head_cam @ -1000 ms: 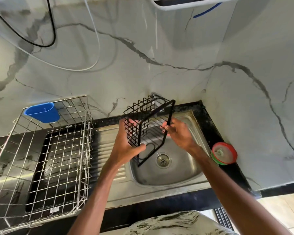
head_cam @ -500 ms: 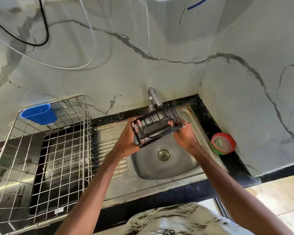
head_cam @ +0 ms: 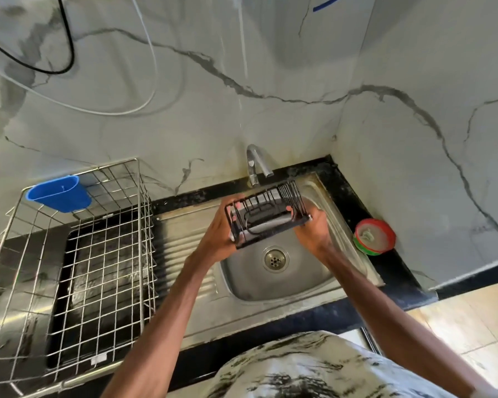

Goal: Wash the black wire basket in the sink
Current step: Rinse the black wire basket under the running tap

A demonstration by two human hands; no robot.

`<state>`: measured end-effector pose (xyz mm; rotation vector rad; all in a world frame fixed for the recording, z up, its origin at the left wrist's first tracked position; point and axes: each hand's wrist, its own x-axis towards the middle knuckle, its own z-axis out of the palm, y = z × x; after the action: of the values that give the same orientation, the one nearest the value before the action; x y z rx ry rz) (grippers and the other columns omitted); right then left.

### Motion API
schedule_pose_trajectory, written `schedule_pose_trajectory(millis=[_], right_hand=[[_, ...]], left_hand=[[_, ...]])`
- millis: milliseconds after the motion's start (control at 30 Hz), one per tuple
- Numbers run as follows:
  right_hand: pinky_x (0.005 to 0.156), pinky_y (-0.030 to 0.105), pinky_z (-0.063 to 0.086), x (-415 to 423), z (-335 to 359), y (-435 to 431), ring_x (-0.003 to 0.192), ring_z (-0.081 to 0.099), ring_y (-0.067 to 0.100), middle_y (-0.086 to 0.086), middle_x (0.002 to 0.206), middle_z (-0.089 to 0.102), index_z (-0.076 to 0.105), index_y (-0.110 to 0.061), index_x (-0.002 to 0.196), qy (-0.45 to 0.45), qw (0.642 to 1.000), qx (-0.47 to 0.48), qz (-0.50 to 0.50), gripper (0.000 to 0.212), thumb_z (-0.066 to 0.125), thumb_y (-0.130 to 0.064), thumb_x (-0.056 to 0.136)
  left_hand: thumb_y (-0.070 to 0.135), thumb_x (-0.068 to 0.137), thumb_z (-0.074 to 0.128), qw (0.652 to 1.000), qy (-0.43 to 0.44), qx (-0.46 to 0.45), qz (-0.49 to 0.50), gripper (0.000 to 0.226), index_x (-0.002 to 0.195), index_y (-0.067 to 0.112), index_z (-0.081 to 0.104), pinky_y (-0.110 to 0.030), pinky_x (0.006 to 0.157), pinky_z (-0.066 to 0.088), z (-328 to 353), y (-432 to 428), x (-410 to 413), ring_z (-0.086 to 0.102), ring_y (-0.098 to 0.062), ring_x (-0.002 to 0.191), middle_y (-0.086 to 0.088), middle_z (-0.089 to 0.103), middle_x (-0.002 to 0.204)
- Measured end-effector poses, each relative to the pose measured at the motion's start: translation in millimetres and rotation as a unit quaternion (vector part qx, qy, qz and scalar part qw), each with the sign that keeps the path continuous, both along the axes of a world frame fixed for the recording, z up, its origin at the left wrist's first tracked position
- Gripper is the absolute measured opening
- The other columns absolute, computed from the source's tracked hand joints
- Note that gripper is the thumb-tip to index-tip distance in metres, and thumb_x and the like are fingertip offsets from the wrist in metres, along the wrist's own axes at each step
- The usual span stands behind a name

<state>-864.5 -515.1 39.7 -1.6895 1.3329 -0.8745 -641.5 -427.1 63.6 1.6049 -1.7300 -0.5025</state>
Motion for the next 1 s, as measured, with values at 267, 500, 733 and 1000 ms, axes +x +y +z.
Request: schedule_pose_trajectory(millis=[267, 500, 733, 1000], right_hand=[[0.064, 0.029, 0.061, -7.6, -3.4, -6.0, 0.075, 0.072, 0.013, 0.000, 0.088, 0.073, 0.072, -0.008, 0.096, 0.064, 0.997, -0.046, 0.009, 0.015, 0.060, 0.000, 0.091], [0.074, 0.039, 0.062, -15.7, 14.7, -27.7, 0.085, 0.074, 0.026, 0.014, 0.093, 0.075, 0.067, -0.003, 0.106, -0.038, 0.993, 0.106, 0.029, 0.021, 0.070, 0.005, 0.087], [0.100, 0.055, 0.052, -69.4, 50.5, -30.4, 0.115, 0.065, 0.040, 0.024, 0.129, 0.064, 0.057, 0.001, 0.132, -0.252, 0.910, 0.294, 0.147, 0.042, 0.057, -0.022, 0.097], [0.114, 0.063, 0.033, -80.7, 60.3, -39.4, 0.139, 0.046, 0.040, 0.015, 0.155, 0.043, 0.042, -0.025, 0.152, -0.250, 0.876, 0.349, 0.223, 0.077, 0.025, -0.075, 0.096]], left_hand=[[0.012, 0.069, 0.089, 0.997, -0.024, 0.071, 0.006, 0.102, 0.152, 0.008, 0.030, -0.046, 0.111, 0.047, 3.7, -1.3, -0.2, 0.053, -0.025, 0.129, -0.005, 0.048, 0.141], [0.041, 0.062, 0.093, 0.994, -0.068, 0.055, 0.070, 0.105, 0.145, 0.020, 0.033, -0.037, 0.098, 0.049, 24.2, 7.6, -22.9, 0.056, -0.019, 0.121, 0.001, 0.058, 0.135], [0.038, 0.061, 0.098, 0.983, -0.160, 0.080, -0.041, 0.116, 0.151, 0.012, 0.030, -0.046, 0.113, 0.044, 46.5, 2.4, -11.1, 0.052, -0.024, 0.131, -0.011, 0.052, 0.147], [0.022, 0.071, 0.094, 0.963, -0.179, 0.133, -0.154, 0.117, 0.159, 0.007, 0.018, -0.005, 0.116, 0.015, 80.5, -20.0, -5.8, 0.033, -0.009, 0.140, -0.015, 0.034, 0.162]])
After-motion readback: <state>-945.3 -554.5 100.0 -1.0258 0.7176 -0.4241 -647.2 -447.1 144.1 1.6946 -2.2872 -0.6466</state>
